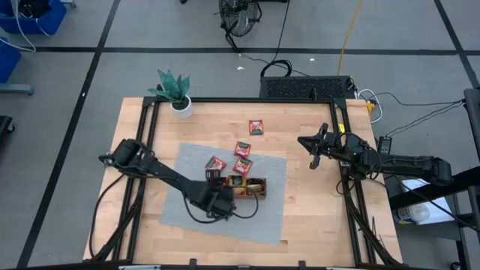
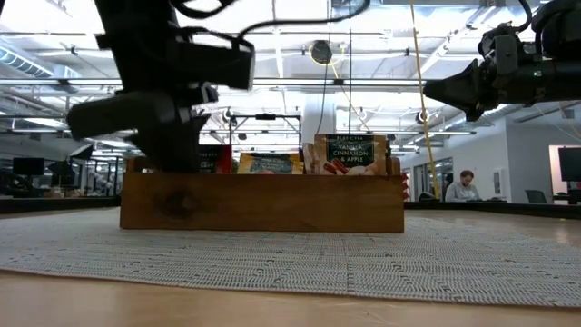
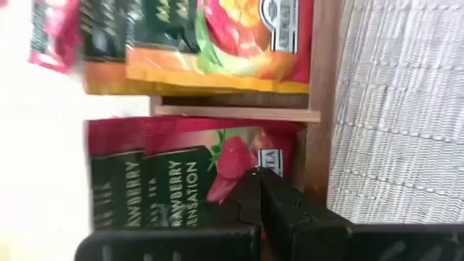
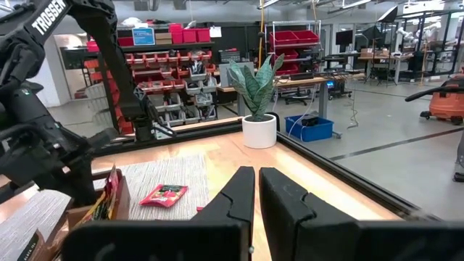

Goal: Pick & Place Tea
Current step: Put the red tea bag into the left compartment of the wood organizer

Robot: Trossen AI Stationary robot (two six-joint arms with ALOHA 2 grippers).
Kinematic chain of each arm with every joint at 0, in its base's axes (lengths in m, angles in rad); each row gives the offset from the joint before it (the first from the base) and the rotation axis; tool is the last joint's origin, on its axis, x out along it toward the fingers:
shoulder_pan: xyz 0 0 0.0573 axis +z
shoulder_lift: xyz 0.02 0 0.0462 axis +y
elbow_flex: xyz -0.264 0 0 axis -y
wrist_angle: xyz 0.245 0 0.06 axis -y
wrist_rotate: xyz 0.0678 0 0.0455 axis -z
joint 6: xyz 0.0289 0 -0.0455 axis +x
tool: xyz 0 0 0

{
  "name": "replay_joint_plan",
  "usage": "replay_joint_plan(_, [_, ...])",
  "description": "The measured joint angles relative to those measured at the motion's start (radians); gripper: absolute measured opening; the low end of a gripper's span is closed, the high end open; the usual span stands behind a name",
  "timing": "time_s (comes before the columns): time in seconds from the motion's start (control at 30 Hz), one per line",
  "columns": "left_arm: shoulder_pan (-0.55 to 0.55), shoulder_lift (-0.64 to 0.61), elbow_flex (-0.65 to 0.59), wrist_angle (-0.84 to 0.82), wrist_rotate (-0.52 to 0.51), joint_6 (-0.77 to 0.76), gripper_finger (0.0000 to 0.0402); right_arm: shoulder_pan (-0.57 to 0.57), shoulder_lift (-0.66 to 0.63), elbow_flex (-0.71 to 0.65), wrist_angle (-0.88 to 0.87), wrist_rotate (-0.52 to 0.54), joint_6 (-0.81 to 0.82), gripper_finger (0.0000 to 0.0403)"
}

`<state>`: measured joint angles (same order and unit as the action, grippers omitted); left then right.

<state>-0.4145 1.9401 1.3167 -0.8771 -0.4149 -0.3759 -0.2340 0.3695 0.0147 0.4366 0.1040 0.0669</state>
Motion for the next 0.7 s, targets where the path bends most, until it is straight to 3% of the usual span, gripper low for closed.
replay_joint_plan(0.3, [-0.027,-0.173,0.0,0.037,-0.142,-0.064,0.0002,0.0,0.0,0.0,0.0,0.0,0.0,0.0014])
replay_joint_plan(0.4, [-0.041,-0.258,-0.01,0.099,-0.189,0.003,0.0003,0.0,0.0,0.0,0.0,0.0,0.0,0.0013])
replay_joint_plan(0.53, [-0.029,-0.378,-0.133,0.335,-0.18,0.194,0.0002,0.0,0.0,0.0,0.002,0.0,0.0,0.0013])
replay_joint_plan(0.7, [0.068,-0.528,-0.435,0.801,0.025,0.355,0.0002,0.0,0.0,0.0,0.0,0.0,0.0,0.0014])
